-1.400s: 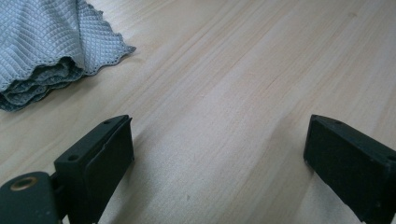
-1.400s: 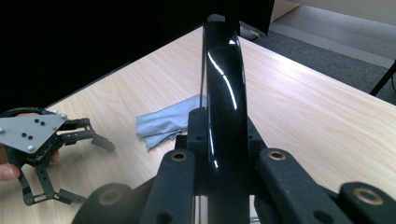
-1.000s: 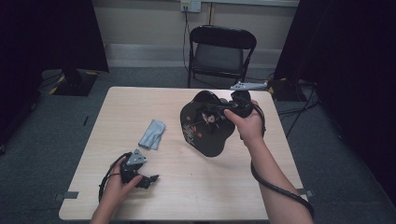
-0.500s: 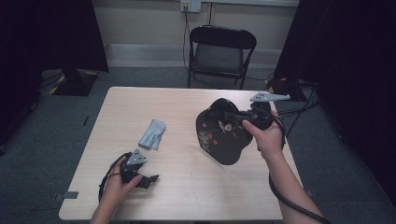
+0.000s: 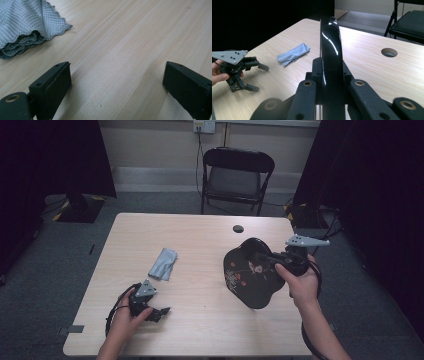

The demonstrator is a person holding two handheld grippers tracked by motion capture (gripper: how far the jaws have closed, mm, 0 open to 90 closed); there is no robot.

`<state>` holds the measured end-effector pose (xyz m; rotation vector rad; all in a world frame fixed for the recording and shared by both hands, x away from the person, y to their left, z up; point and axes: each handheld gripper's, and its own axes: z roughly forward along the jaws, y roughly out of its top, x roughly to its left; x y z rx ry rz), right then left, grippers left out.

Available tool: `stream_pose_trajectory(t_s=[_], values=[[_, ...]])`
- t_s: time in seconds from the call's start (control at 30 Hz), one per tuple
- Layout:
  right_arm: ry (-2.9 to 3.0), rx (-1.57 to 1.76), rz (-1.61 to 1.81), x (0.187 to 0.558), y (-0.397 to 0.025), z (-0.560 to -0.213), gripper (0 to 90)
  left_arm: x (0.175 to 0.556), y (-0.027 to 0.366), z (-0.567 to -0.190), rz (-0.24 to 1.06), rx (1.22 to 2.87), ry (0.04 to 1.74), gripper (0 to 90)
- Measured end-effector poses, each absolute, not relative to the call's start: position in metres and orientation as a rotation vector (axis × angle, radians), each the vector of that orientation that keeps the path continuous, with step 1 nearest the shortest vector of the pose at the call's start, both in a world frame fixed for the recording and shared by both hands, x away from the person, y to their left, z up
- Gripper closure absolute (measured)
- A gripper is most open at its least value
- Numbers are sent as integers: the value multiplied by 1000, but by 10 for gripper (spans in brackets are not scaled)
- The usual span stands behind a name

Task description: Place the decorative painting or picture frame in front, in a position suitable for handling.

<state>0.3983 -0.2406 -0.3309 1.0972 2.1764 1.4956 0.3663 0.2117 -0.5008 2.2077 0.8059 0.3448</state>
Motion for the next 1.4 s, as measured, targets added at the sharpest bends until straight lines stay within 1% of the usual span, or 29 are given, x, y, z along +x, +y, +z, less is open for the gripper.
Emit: stream_pose_trajectory(t_s=[0.4, 0.83, 0.97, 1.07, 1.2, 1.3, 1.4], values=[[2123, 1189, 1483, 390, -253, -330, 812, 366, 212, -501, 345, 2208, 806, 78], [2136, 1192, 1448, 392, -245, -328, 807, 366, 212, -501, 345, 2208, 806, 78], [2117, 1191, 1534, 391, -250, -331, 747, 366, 212, -501, 346, 2208, 806, 78], [2130, 1175, 1534, 389, -252, -331, 676, 366, 212, -501, 345, 2207, 807, 78], [2138, 1139, 1537, 384, -255, -333, 611, 366, 212, -501, 346, 2207, 807, 78], [2140, 1126, 1549, 377, -259, -336, 579, 366, 212, -501, 346, 2208, 806, 78], [2146, 1106, 1542, 371, -263, -343, 574, 366, 212, -501, 346, 2208, 806, 78]])
